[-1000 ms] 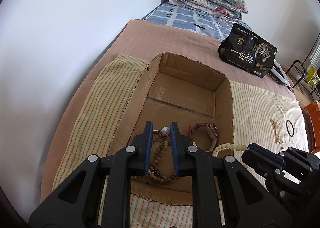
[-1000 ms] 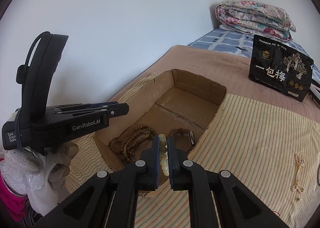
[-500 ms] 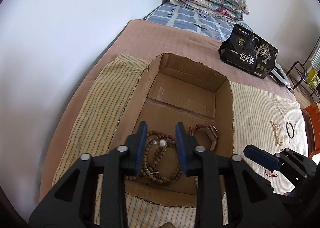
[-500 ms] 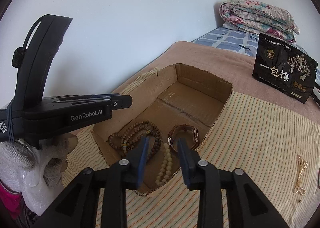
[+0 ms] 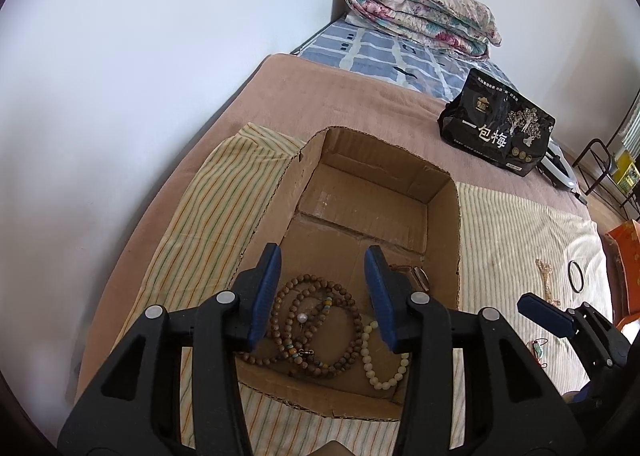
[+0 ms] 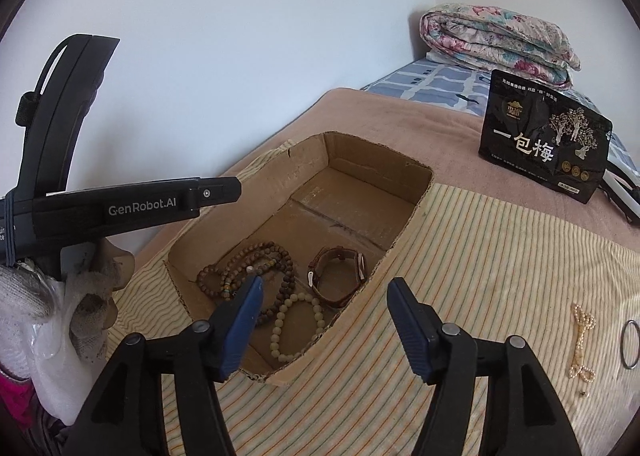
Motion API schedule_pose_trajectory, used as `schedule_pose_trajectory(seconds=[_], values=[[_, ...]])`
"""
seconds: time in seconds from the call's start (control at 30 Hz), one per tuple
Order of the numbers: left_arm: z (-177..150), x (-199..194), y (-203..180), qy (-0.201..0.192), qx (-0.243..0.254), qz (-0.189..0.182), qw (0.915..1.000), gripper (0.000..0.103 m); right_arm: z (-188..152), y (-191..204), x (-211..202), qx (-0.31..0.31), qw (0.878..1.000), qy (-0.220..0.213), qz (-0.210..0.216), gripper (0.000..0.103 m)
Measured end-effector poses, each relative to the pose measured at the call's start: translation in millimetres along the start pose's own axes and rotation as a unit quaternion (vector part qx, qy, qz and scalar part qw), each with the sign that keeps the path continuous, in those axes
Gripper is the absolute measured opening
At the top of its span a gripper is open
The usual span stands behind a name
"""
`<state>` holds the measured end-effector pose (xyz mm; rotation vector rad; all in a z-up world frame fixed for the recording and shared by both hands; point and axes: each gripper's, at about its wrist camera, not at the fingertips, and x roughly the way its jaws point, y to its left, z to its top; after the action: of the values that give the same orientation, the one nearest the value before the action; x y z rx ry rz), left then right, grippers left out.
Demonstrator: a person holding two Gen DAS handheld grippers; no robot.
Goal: Organize jewelry
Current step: 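Open both tools to drop the pearl and bracelet into the box, then withdraw both tools toward the pearl necklace and black bangle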
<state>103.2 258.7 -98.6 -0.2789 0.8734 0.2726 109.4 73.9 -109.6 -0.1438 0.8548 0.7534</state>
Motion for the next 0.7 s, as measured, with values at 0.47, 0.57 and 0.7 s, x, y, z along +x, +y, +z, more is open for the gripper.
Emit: schedule_pose_trajectory(seconds=[0.47,0.57,0.7], values=[[0.9,-18.1,-32.5,-0.034,0.030,-0.004,0.9990,0.046,-3.3,-13.4,-30.4,-0.002,0.998,-0.026,-0.057,0.091],[-0.1,-24.4,-43.2,-0.048,0.039,-0.009,0.9980,0.055,-4.1,-19.8,-38.3,0.001,0.997,-0.030,-0.070,0.101],[-1.3,-29.9,-58.8,-0.059,0.056,-0.013,0.9966,0.056,-7.3,-30.6,-54.0,0.011,0.994,-0.049,-0.097,0.103]])
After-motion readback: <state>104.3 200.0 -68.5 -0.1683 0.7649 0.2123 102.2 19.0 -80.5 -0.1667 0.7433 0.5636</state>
